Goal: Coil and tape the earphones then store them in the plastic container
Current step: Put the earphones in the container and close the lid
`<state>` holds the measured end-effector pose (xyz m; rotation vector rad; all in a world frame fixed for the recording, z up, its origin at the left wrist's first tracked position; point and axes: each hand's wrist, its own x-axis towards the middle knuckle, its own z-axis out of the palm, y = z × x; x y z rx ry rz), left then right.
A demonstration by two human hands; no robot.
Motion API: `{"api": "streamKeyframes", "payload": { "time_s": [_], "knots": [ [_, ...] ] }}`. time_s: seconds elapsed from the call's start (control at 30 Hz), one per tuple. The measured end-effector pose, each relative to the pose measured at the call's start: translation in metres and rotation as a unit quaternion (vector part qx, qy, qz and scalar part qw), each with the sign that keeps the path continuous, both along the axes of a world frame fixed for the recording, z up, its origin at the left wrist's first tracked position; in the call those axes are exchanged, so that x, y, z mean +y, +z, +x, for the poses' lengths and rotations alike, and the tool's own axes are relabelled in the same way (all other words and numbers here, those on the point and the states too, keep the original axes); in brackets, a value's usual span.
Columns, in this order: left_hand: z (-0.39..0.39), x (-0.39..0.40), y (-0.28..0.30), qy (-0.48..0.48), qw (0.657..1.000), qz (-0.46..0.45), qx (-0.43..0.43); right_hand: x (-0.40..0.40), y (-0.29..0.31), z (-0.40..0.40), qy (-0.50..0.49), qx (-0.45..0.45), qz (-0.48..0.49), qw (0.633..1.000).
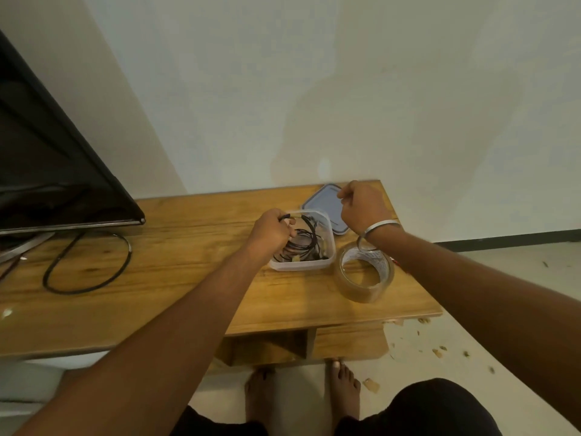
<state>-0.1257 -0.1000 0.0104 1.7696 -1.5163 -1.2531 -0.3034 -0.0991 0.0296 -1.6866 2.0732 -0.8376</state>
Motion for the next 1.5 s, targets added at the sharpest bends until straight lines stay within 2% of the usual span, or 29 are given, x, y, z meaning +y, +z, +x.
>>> {"api": "streamKeyframes", "payload": {
  "time_s": [0.13, 0.23, 0.4, 0.47, 0.63, 0.73, 0.97, 1.1, 1.2, 1.37, 1.5],
  "knots": [
    [-0.006, -0.002, -0.01, -0.032, 0.99, -0.023, -0.132, -0.002, -0.008, -0.014, 0.0, 0.017, 0.012, 1.0],
    [-0.01, 0.0, -0.009, -0.081, 0.958, -0.041, -0.273, -0.004, -0.016, -0.02, 0.014, 0.053, 0.036, 0.998],
    [-0.012, 0.004, -0.009, -0.169, 0.895, -0.088, -0.403, -0.004, -0.024, -0.021, 0.062, 0.13, 0.111, 0.983],
    [-0.01, 0.005, -0.009, -0.178, 0.876, -0.105, -0.436, -0.006, -0.024, -0.018, 0.089, 0.154, 0.143, 0.974],
    [-0.008, 0.014, -0.006, -0.168, 0.854, -0.16, -0.466, -0.014, -0.031, -0.008, 0.137, 0.209, 0.179, 0.952],
    [-0.003, 0.013, -0.009, -0.161, 0.854, -0.188, -0.458, -0.015, -0.035, -0.004, 0.143, 0.242, 0.181, 0.943],
    [0.014, 0.009, -0.023, -0.055, 0.919, -0.233, -0.315, -0.021, -0.045, 0.002, 0.111, 0.271, 0.184, 0.938],
    [0.02, 0.008, -0.026, 0.019, 0.958, -0.185, -0.219, -0.025, -0.047, 0.004, 0.117, 0.279, 0.18, 0.936],
    [0.023, 0.008, -0.025, 0.05, 0.974, -0.147, -0.166, -0.025, -0.046, 0.006, 0.127, 0.285, 0.176, 0.934],
    [0.032, 0.007, -0.024, 0.071, 0.983, -0.096, -0.138, -0.022, -0.031, 0.007, 0.112, 0.267, 0.144, 0.946],
    [0.043, 0.008, -0.025, 0.086, 0.985, -0.073, -0.128, -0.012, -0.011, 0.01, 0.086, 0.188, 0.062, 0.977]
  ]
}}
